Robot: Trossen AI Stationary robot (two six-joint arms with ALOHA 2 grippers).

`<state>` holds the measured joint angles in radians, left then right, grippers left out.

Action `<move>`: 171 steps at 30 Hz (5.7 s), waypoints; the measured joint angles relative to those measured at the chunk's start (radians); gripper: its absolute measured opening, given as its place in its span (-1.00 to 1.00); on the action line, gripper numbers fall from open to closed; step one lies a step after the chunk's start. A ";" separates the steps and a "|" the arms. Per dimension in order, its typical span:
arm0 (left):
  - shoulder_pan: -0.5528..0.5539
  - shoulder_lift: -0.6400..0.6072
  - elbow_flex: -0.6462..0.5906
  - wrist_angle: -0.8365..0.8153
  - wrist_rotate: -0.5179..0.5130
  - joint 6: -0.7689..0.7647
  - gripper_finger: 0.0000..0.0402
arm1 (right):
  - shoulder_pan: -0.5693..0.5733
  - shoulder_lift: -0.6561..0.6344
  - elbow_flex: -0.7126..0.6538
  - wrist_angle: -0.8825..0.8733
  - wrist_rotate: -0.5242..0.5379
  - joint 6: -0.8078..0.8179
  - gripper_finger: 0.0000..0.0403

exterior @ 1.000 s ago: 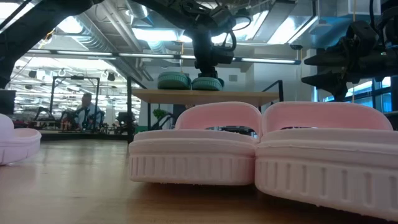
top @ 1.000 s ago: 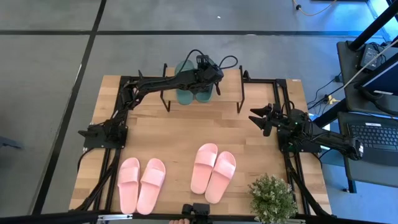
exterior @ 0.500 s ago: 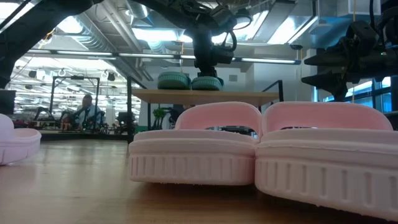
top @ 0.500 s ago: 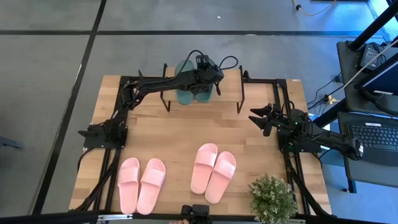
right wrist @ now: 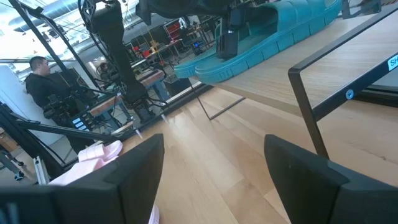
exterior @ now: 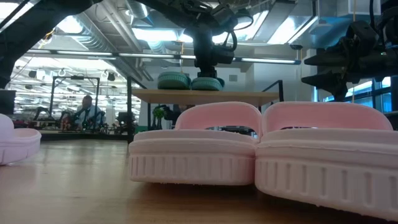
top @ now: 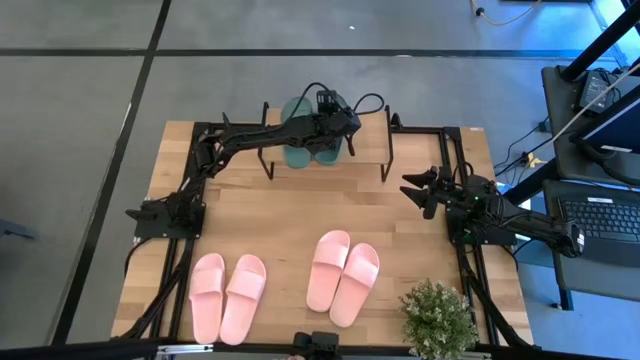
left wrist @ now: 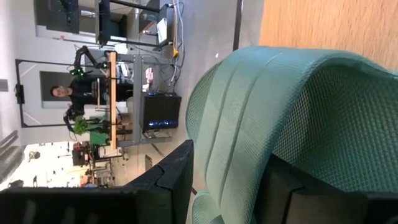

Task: Pick and place slides into the shelf
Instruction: Put the green slide on the shelf, then adjust the green slide on the shelf

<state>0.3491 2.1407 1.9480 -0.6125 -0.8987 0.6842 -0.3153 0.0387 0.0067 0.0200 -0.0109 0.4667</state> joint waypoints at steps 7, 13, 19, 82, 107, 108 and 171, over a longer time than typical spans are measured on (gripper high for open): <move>0.000 0.000 0.000 -0.005 0.010 0.003 -0.37 | 0.000 0.000 0.000 0.000 0.000 0.000 0.37; -0.002 0.000 0.000 -0.009 0.038 0.010 -0.37 | 0.000 0.000 0.000 0.000 0.000 0.000 0.37; -0.008 -0.011 0.002 -0.034 0.052 0.005 -0.37 | 0.000 0.000 0.000 0.000 0.000 -0.001 0.37; -0.038 -0.018 0.117 -0.444 0.172 -0.310 -0.37 | 0.000 0.000 0.000 0.000 -0.001 -0.001 0.37; -0.201 -0.610 -0.003 -0.293 0.760 -0.470 -0.37 | 0.029 0.093 0.000 0.000 -0.010 -0.024 0.37; -0.224 -0.631 -0.041 -0.278 0.731 -0.475 -0.37 | 0.033 0.099 0.000 -0.001 -0.010 -0.026 0.37; -0.197 -0.840 -1.344 0.881 0.512 -0.758 -0.37 | 0.089 0.122 0.000 0.101 -0.009 -0.107 0.37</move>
<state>0.1517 1.3010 0.6041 0.2682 -0.3870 -0.0735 -0.2260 0.1612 0.0067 0.1215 -0.0196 0.3595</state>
